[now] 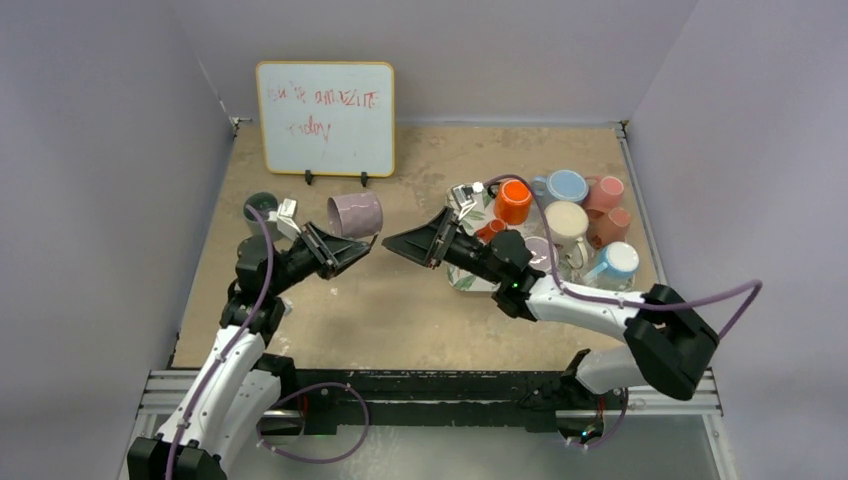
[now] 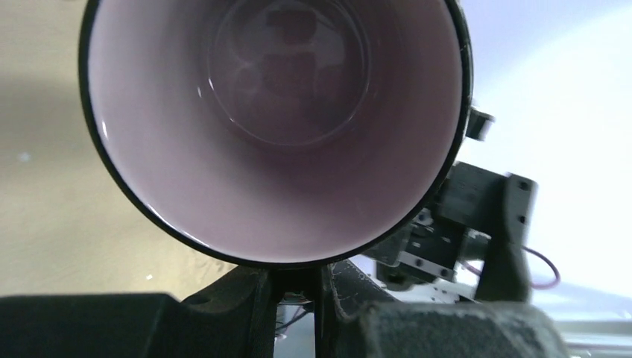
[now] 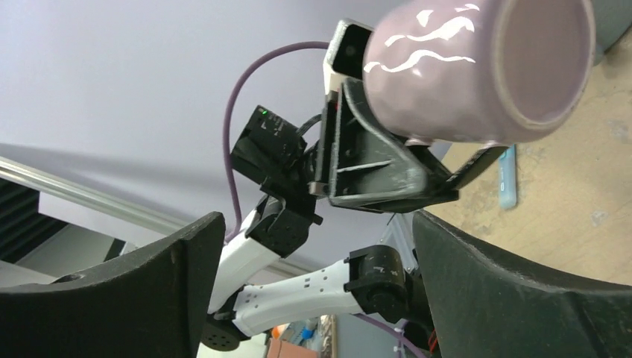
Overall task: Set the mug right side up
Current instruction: Turn over the cup on the tray, then place the cup at the center of the board.
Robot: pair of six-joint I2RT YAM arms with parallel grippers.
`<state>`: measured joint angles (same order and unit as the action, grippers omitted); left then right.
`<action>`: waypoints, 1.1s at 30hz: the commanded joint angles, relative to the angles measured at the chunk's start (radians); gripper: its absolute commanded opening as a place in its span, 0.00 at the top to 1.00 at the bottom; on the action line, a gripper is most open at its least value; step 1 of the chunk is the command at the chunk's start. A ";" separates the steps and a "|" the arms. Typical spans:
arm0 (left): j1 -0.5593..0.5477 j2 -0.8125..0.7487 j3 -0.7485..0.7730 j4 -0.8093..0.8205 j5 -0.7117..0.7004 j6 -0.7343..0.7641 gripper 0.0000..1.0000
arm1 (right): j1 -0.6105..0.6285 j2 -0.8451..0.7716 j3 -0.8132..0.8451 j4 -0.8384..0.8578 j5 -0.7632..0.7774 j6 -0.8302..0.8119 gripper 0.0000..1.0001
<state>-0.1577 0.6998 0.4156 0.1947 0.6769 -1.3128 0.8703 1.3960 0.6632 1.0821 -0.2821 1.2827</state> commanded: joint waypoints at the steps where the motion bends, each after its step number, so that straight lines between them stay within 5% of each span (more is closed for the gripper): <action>1: 0.003 -0.042 0.114 -0.146 -0.106 0.189 1.00 | 0.004 -0.119 -0.013 -0.136 0.065 -0.124 0.01; 12: 0.003 0.162 0.395 -0.713 -0.438 0.602 1.00 | 0.003 -0.351 -0.022 -0.395 0.181 -0.300 0.01; 33: -0.007 0.735 0.655 -0.538 -0.957 0.661 1.00 | 0.003 -0.588 -0.029 -0.648 0.202 -0.429 0.01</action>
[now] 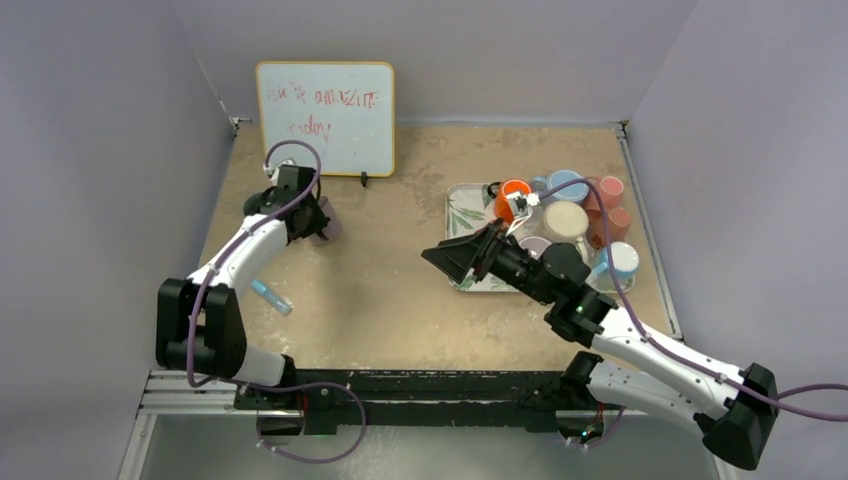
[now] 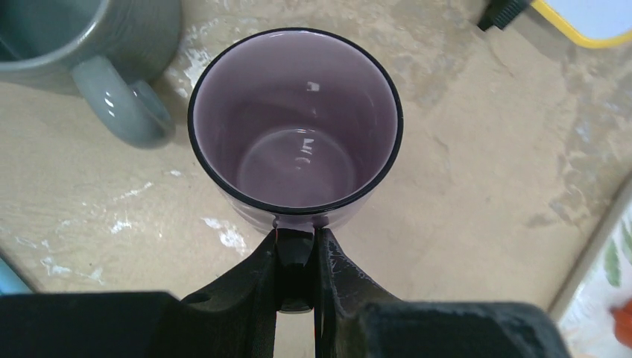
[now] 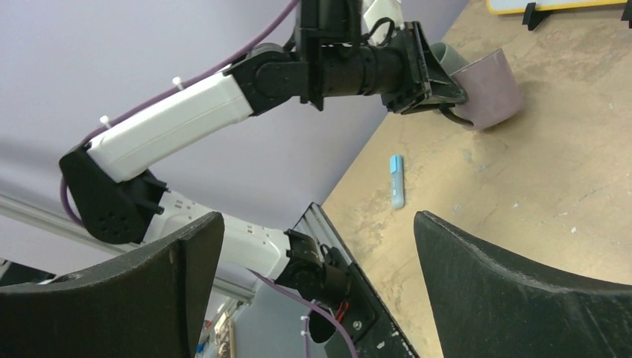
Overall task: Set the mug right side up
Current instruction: Place the cup at the center of the board.
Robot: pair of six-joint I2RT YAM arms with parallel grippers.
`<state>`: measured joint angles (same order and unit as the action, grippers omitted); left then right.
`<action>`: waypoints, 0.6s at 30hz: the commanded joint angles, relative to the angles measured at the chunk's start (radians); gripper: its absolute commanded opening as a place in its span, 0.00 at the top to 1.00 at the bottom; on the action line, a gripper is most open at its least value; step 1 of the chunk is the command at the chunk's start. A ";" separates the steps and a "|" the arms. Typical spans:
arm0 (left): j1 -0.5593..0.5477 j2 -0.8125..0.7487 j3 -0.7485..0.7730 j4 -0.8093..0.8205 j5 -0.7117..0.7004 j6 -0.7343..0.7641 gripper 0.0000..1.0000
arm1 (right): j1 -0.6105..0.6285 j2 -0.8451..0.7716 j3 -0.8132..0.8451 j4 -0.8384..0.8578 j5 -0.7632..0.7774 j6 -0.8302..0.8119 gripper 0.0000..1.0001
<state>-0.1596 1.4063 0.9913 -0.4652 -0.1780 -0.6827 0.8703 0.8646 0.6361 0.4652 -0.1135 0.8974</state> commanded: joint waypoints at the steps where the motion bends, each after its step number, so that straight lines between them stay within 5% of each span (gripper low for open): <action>1: -0.007 0.037 0.085 0.125 -0.119 0.033 1.00 | 0.003 -0.070 -0.005 -0.041 0.040 -0.048 0.01; 11: -0.015 0.132 0.076 0.319 -0.202 0.081 1.00 | 0.003 -0.123 -0.009 -0.084 0.061 -0.068 0.01; 18: -0.015 0.240 0.152 0.271 -0.217 0.101 1.00 | 0.004 -0.134 -0.003 -0.121 0.064 -0.086 0.01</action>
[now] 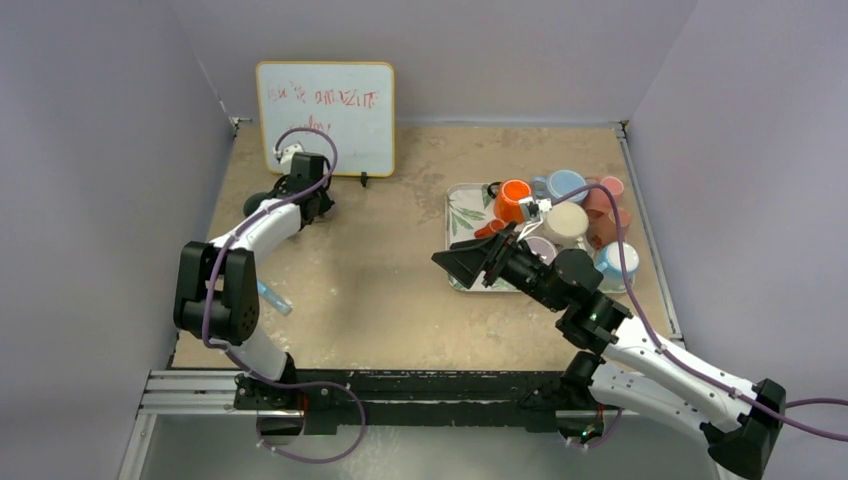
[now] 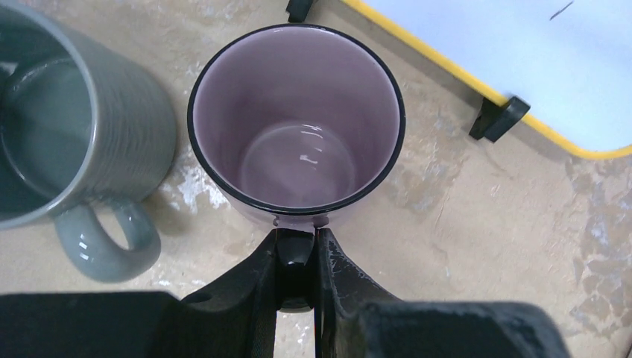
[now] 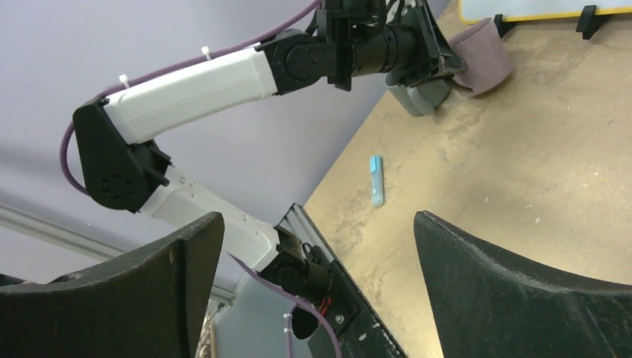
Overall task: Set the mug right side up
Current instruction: Place the cup at the center of the board.
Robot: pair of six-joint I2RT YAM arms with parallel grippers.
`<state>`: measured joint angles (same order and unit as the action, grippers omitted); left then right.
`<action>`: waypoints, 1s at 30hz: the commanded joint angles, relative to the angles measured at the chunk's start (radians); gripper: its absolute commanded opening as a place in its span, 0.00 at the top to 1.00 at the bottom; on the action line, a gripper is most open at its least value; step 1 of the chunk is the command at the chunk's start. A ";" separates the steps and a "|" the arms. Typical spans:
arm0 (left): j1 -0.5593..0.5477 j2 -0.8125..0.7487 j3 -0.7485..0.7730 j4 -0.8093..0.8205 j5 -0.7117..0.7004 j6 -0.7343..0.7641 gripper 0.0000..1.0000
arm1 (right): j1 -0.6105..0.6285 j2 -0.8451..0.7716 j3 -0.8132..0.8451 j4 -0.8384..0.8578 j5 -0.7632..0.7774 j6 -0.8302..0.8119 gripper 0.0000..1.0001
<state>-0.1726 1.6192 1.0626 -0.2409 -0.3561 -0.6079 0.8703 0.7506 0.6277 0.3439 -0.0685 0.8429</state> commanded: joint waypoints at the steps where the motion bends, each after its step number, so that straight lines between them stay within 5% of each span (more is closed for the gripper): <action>1: -0.001 0.036 0.092 0.032 -0.033 0.028 1.00 | 0.004 -0.019 0.004 -0.001 0.019 -0.031 0.01; 14: -0.002 0.044 0.114 -0.033 0.037 0.021 0.75 | 0.003 0.016 0.010 -0.006 0.019 -0.022 0.01; 30: -0.001 -0.063 0.156 -0.136 0.149 0.010 0.58 | 0.004 0.051 0.040 -0.103 0.036 -0.048 0.01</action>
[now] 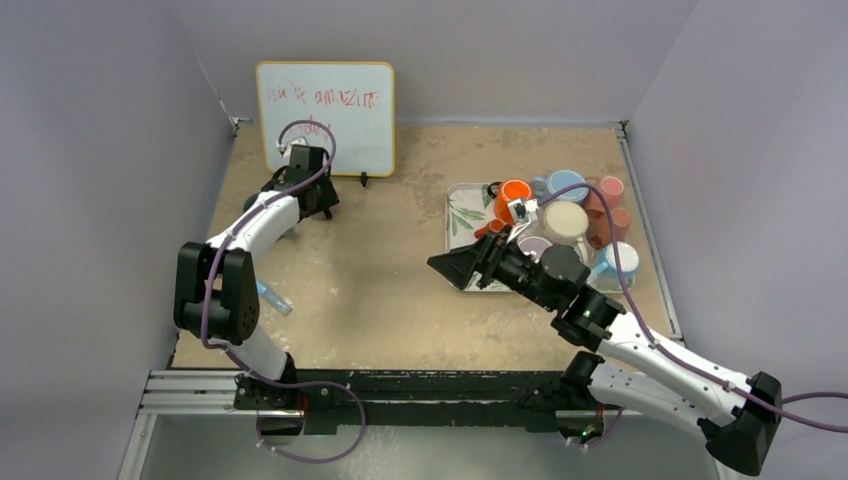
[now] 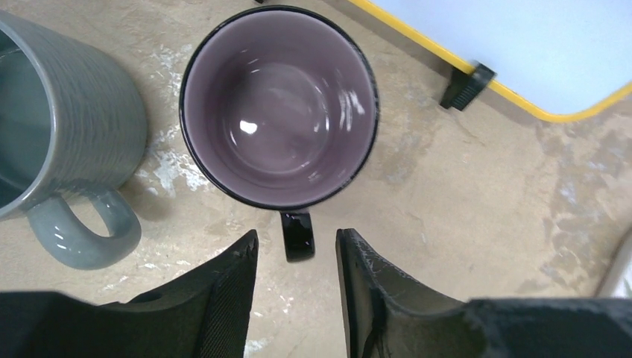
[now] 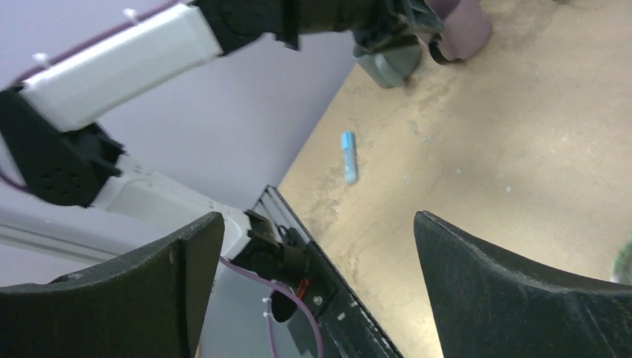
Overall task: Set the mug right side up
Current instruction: Place the cup at the center of the board.
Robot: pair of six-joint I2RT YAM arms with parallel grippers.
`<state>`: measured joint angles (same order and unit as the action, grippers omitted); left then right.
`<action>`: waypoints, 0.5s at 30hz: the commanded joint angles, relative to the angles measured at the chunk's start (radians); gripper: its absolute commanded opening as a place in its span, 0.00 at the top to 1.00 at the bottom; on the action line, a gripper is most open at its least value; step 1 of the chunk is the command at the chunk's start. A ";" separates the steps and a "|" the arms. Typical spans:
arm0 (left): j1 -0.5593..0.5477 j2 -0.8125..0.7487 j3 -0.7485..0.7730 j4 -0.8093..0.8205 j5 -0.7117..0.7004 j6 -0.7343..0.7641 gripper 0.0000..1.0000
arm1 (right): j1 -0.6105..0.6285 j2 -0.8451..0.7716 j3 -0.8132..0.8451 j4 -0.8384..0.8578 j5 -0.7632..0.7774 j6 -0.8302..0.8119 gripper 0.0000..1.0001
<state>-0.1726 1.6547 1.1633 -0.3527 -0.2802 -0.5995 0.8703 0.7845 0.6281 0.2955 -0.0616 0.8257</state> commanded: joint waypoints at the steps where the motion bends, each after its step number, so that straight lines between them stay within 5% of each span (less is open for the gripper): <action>1: -0.001 -0.121 0.058 -0.034 0.100 0.004 0.56 | 0.003 0.024 0.045 -0.074 0.036 -0.034 0.01; 9: -0.001 -0.295 0.124 -0.212 0.350 0.106 0.27 | 0.003 0.056 0.080 -0.241 0.103 -0.036 0.01; 15: -0.002 -0.482 0.002 -0.244 0.550 0.126 0.10 | 0.004 0.070 0.126 -0.458 0.310 0.033 0.01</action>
<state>-0.1726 1.2724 1.2354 -0.5415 0.0982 -0.5110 0.8703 0.8463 0.6819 -0.0017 0.0738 0.8158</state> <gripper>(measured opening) 0.876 0.987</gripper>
